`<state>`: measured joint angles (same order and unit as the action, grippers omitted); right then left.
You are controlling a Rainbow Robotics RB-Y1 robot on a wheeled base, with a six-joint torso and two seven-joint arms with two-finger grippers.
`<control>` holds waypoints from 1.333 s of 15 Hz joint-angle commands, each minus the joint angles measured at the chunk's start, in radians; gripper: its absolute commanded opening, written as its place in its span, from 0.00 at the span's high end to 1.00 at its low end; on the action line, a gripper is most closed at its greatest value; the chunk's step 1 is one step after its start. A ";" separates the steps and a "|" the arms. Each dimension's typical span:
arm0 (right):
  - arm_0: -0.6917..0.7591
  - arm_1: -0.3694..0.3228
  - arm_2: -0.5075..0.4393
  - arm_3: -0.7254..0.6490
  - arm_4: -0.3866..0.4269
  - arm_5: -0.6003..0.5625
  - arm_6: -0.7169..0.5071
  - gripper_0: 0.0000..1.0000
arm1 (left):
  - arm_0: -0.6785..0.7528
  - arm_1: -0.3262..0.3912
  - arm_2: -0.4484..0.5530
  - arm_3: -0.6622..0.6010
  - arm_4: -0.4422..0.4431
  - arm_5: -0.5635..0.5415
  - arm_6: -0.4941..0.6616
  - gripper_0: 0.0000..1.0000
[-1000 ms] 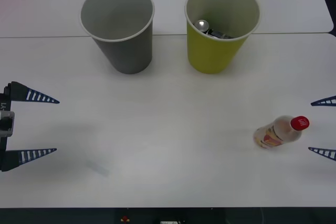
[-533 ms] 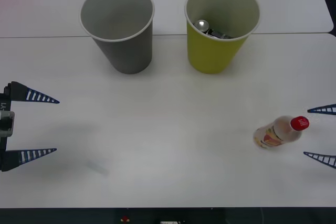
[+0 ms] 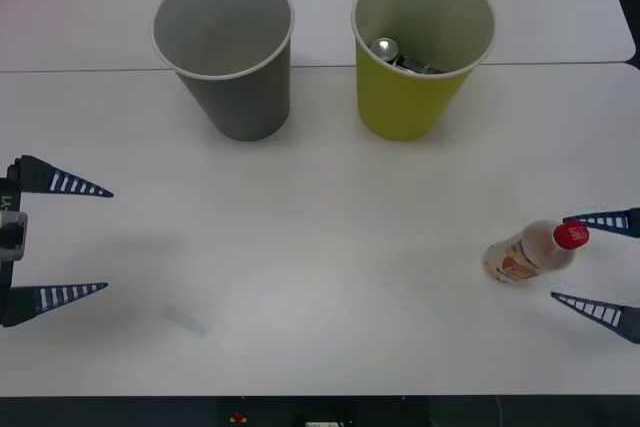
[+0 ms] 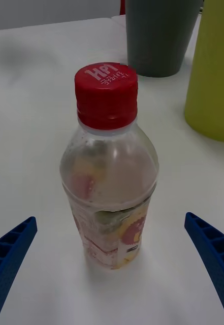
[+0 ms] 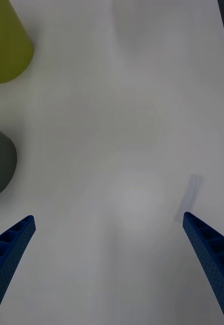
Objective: Put the can into the green bin and the plastic bottle into the gray bin
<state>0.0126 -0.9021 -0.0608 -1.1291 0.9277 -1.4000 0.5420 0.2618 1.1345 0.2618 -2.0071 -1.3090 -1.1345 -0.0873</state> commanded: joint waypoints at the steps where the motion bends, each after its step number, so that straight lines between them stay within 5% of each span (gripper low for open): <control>1: -0.006 0.043 0.002 0.011 0.003 0.009 0.007 0.00 | 0.000 0.000 0.000 0.000 0.000 0.000 0.000 0.00; 13: -0.011 0.197 0.002 0.012 0.040 0.093 0.042 0.00 | 0.000 0.000 0.000 0.000 0.000 0.000 0.000 0.00; 14: -0.011 0.198 0.002 0.012 0.040 0.093 0.045 0.09 | 0.000 0.000 0.000 0.000 0.000 0.000 0.000 0.00; 15: -0.011 0.198 0.002 0.012 0.040 0.093 0.049 0.80 | 0.000 0.000 0.000 0.000 0.000 0.000 0.000 0.00; 16: -0.011 0.198 0.002 0.012 0.040 0.093 0.049 1.00 | 0.000 0.000 0.000 0.000 0.000 0.000 0.000 0.00; 20: -0.011 0.198 0.002 0.012 0.042 0.087 0.053 1.00 | 0.000 0.000 0.000 0.000 0.000 0.000 0.000 0.00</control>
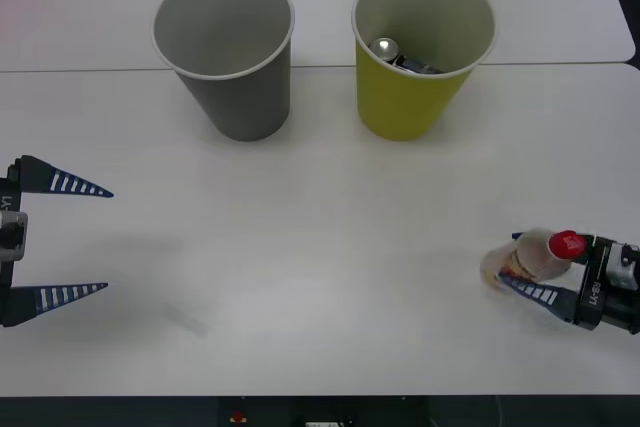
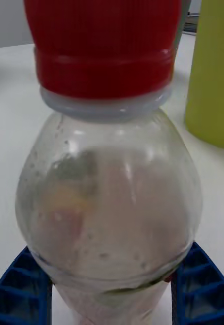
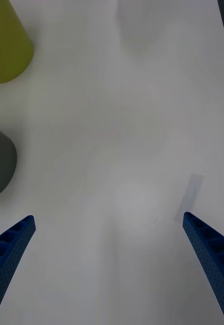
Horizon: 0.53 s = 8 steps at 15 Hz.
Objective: Put the can into the green bin and the plastic bottle into the gray bin
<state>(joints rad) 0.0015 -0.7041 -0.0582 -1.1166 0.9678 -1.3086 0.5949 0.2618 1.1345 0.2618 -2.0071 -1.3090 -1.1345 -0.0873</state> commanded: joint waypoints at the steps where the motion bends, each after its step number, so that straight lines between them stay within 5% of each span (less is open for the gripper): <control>1: 0.000 0.000 0.000 0.000 0.000 -0.004 0.000 1.00 | 0.000 0.000 0.000 0.000 0.000 0.000 0.000 0.00; 8: 0.000 -0.005 0.000 -0.023 0.000 -0.014 -0.026 1.00 | 0.000 0.000 0.000 0.000 0.000 0.000 0.000 0.00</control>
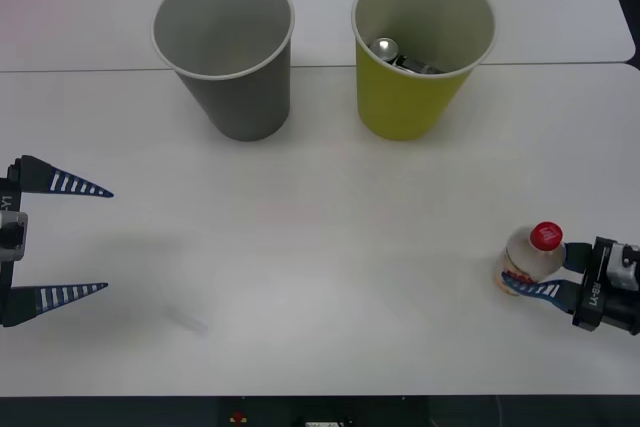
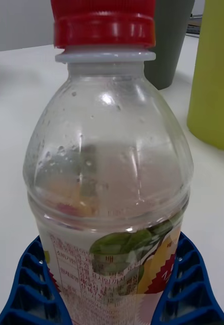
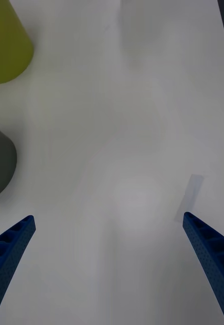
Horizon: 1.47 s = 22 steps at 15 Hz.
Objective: Put the can into the green bin and the plastic bottle into the gray bin
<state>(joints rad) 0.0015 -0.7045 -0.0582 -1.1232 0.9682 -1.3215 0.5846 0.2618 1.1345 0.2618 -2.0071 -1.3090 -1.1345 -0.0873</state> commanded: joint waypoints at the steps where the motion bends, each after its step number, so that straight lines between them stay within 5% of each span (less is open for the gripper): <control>1: 0.003 -0.006 -0.003 -0.029 0.000 -0.001 -0.046 1.00 | 0.000 0.000 0.000 0.000 0.000 0.000 0.000 0.00; 8: 0.170 -0.064 -0.040 -0.374 0.003 0.140 -0.344 1.00 | 0.000 0.000 0.000 0.000 0.000 0.000 0.000 0.00; 13: 0.203 -0.067 -0.155 -0.587 0.187 0.142 -0.625 1.00 | 0.000 0.000 0.000 0.000 0.000 0.000 0.000 0.00; 22: 0.160 -0.067 -0.187 -0.932 0.406 0.153 -1.164 1.00 | 0.000 0.000 0.000 0.000 0.000 0.000 0.000 0.00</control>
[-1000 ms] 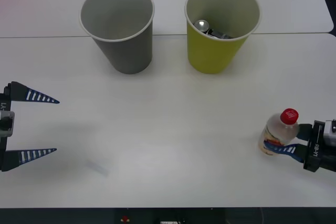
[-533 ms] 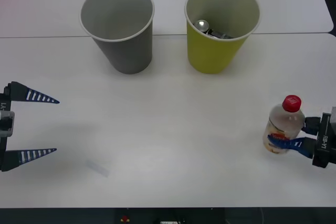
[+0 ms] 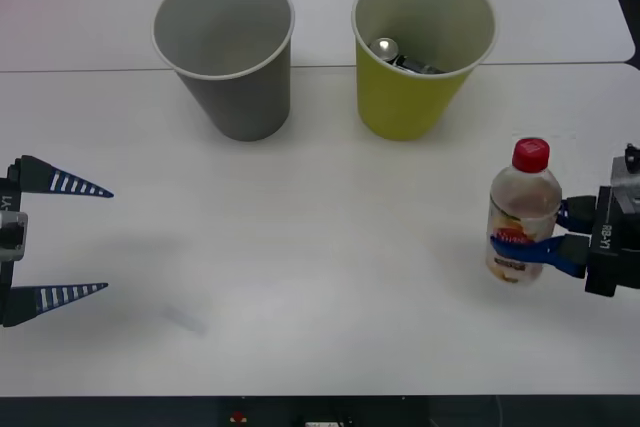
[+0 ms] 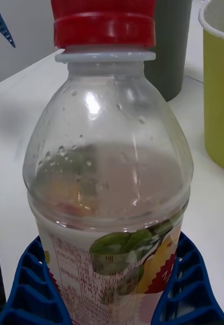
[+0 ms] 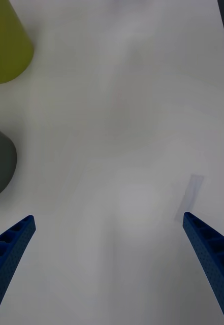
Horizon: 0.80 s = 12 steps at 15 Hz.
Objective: Put the can into the green bin and the plastic bottle into the gray bin
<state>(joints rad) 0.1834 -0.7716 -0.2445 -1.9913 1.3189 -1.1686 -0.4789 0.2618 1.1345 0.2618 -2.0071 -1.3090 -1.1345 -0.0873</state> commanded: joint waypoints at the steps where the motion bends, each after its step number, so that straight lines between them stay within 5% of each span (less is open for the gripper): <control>1: -0.038 0.000 -0.002 -0.093 0.083 -0.003 -0.155 1.00 | 0.000 0.000 0.000 0.000 0.000 0.000 0.000 0.00; 7: -0.196 0.000 0.008 -0.216 0.206 -0.095 -0.494 1.00 | 0.000 0.000 0.000 0.000 0.000 0.000 0.000 0.00; 12: -0.394 -0.025 0.119 -0.236 0.306 -0.097 -0.690 1.00 | 0.000 0.000 0.000 0.000 0.000 0.000 0.000 0.00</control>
<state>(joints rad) -0.1754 -0.7913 -0.1477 -2.2269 1.6035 -1.2661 -1.1405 0.2618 1.1345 0.2618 -2.0071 -1.3090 -1.1345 -0.0873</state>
